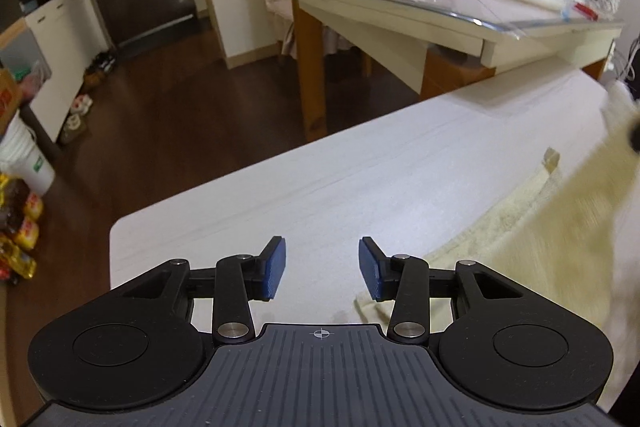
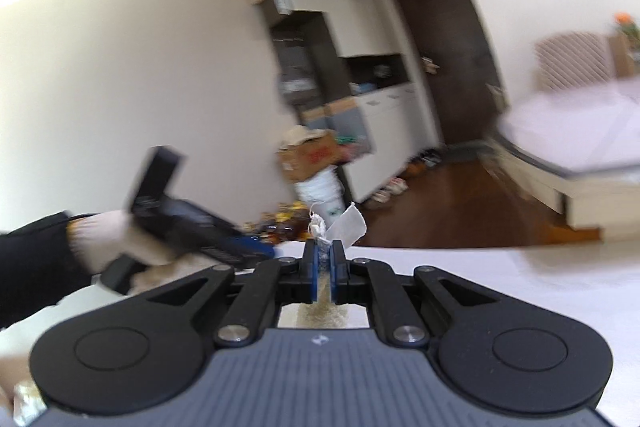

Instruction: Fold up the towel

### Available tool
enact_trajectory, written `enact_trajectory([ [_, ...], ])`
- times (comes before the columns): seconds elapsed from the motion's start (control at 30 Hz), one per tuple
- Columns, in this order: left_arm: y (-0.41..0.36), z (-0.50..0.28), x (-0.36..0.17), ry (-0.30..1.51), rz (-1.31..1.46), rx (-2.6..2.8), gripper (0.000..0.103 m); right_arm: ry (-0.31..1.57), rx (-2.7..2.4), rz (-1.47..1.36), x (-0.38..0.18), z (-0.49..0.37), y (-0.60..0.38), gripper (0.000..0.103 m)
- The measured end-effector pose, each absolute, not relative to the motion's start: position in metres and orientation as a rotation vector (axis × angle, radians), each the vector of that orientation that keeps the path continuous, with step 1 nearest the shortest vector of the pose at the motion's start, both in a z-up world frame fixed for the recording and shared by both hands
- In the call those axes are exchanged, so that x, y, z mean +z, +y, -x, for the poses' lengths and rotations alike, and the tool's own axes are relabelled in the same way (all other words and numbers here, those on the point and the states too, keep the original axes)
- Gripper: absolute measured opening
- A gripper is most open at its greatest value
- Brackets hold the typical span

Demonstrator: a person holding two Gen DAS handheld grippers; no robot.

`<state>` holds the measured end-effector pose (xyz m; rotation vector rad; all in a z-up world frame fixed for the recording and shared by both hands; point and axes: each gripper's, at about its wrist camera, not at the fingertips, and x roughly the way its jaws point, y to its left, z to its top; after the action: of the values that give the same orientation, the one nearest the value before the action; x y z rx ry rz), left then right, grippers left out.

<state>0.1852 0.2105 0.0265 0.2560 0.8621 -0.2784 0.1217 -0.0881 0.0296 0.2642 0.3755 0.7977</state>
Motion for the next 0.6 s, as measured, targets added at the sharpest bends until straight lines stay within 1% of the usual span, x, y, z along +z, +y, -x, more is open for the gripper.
enact_trajectory([
  [0.27, 0.196, -0.187, 0.013, 0.863, -0.277, -0.312, 0.044, 0.51, 0.654, -0.377, -0.006, -0.145, -0.121, 0.006],
  [0.6, 0.181, -0.183, 0.006, 0.856, -0.326, -0.339, 0.046, 0.664, 0.538, -0.402, -0.026, -0.172, -0.126, 0.007],
])
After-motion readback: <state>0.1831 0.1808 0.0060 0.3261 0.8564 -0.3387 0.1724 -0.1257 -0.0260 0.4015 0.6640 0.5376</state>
